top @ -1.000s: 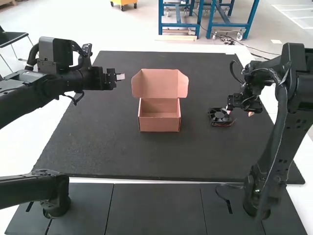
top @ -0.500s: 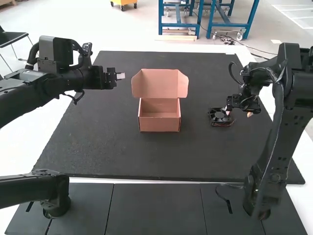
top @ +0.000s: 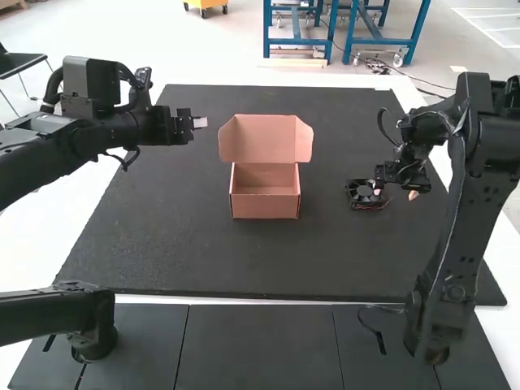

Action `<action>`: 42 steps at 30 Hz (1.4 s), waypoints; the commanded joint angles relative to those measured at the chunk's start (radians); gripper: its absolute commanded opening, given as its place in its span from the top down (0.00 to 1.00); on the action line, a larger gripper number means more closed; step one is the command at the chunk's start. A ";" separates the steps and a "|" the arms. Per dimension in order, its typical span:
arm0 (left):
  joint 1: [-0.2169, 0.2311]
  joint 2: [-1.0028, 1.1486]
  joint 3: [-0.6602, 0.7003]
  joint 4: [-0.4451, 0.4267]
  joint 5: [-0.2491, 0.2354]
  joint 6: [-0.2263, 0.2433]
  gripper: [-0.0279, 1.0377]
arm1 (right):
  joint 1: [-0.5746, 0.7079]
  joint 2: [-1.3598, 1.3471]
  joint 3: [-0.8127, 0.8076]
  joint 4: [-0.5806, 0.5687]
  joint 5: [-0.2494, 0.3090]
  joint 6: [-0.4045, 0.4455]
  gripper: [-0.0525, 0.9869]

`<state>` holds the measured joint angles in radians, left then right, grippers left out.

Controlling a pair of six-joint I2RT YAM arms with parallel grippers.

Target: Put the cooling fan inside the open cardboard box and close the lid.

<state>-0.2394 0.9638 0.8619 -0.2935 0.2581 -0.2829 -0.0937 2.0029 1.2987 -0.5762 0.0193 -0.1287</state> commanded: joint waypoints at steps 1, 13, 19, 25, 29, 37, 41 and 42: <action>0.009 0.000 0.052 0.011 0.000 -0.016 0.07 | -0.003 0.033 0.030 -0.013 -0.005 -0.012 0.08; 0.009 0.004 0.083 0.014 0.000 -0.021 0.07 | 0.000 0.111 0.113 -0.093 -0.032 -0.019 0.28; 0.009 0.004 0.083 0.014 0.000 -0.024 0.07 | 0.018 0.122 0.139 -0.093 -0.059 -0.020 0.47; 0.009 0.006 0.088 0.014 0.000 -0.024 0.07 | 0.032 0.123 0.149 -0.093 -0.099 -0.023 0.74; 0.009 0.009 0.088 0.014 0.001 -0.024 0.07 | 0.035 0.123 0.149 -0.099 -0.110 -0.028 0.80; 0.009 0.012 0.088 0.014 0.003 -0.024 0.07 | 0.031 0.123 0.157 -0.120 -0.137 -0.020 0.97; 0.009 0.016 0.083 0.016 0.003 -0.022 0.07 | 0.026 0.119 0.175 -0.157 -0.148 -0.025 0.97; 0.009 0.019 0.083 0.016 0.003 -0.022 0.07 | 0.023 0.115 0.180 -0.157 -0.157 -0.026 0.97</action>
<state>-0.2394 0.9771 0.9081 -0.2871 0.2581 -0.3008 -0.0650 2.1078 1.4494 -0.7185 -0.1024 -0.1524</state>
